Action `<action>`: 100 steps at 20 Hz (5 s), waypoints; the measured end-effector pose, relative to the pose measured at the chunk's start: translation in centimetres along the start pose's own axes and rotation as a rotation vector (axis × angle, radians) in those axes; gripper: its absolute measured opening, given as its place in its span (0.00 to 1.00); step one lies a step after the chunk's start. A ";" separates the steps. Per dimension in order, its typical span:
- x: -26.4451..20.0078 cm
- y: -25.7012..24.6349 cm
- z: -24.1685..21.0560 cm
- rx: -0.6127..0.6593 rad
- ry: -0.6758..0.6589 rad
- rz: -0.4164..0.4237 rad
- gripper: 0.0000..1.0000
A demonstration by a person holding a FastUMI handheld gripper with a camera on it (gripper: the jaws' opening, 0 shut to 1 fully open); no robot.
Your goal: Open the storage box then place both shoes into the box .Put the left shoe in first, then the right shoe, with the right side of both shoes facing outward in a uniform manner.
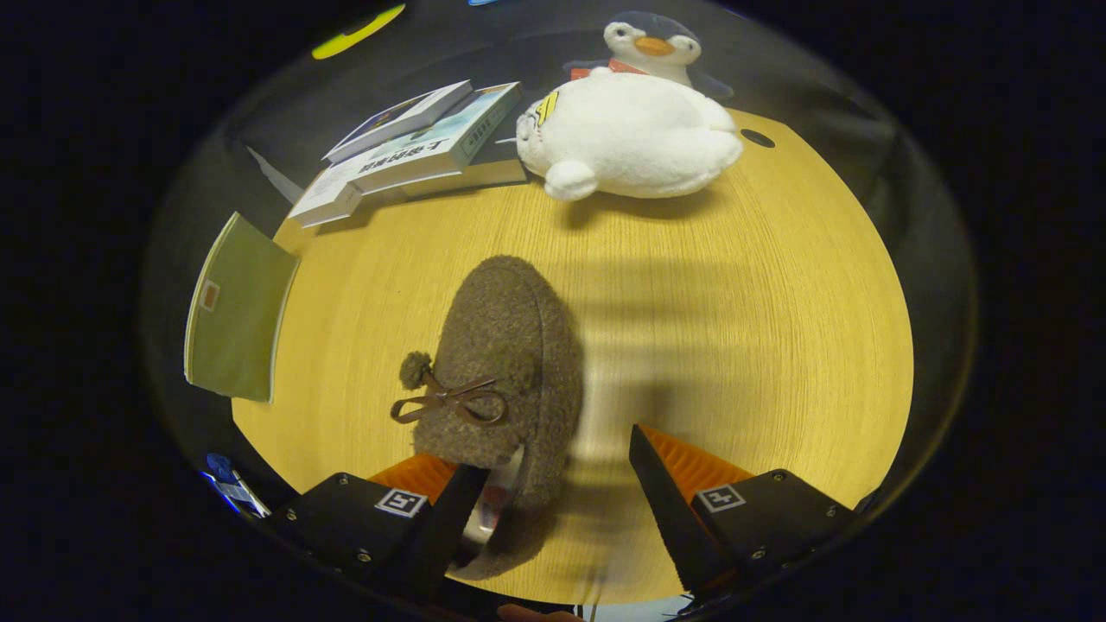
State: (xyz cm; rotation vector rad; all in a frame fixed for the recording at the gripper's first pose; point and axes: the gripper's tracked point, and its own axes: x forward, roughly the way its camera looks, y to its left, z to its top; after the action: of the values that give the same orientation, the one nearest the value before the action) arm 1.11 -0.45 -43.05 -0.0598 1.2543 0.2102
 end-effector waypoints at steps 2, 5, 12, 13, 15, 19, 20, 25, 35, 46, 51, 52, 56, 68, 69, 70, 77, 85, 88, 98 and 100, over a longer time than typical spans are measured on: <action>0.0 1.0 0.1 0.011 -0.001 0.033 0.87; 0.4 0.9 0.5 0.028 -0.012 0.016 0.24; -3.0 3.2 1.6 0.055 -0.027 0.047 0.03; -3.7 4.0 1.9 0.054 -0.033 0.061 0.02; -5.3 5.6 2.9 0.056 -0.042 0.089 0.03; -8.6 9.2 5.4 -0.001 -0.082 0.112 0.02; -9.4 10.2 6.0 -0.016 -0.091 0.120 0.02; -12.3 16.3 7.9 -0.094 -0.105 0.194 0.02; -13.4 31.7 9.6 -0.272 -0.084 0.305 0.02; -11.7 45.4 13.1 -0.378 -0.083 0.341 0.02; -10.0 48.5 13.4 -0.392 -0.065 0.325 0.02; -9.6 49.0 13.4 -0.396 -0.059 0.317 0.02; -8.2 50.6 13.6 -0.438 -0.063 0.278 0.02; -7.5 52.9 13.1 -0.475 -0.044 0.301 0.17; -7.4 52.8 13.2 -0.480 -0.060 0.304 0.31; -7.8 52.6 13.6 -0.486 -0.081 0.305 0.45; -12.8 48.5 16.2 -0.454 -0.271 0.319 0.93; -20.6 36.8 19.2 -0.336 -0.568 0.217 0.93; -23.9 32.2 19.9 -0.270 -0.671 0.174 0.93; -35.6 15.3 22.1 -0.062 -1.198 0.000 0.93; -36.6 12.7 21.3 -0.062 -1.254 -0.047 0.93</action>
State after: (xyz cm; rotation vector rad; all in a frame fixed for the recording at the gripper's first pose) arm 7.82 10.79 -0.83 -0.0022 -0.0023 0.1907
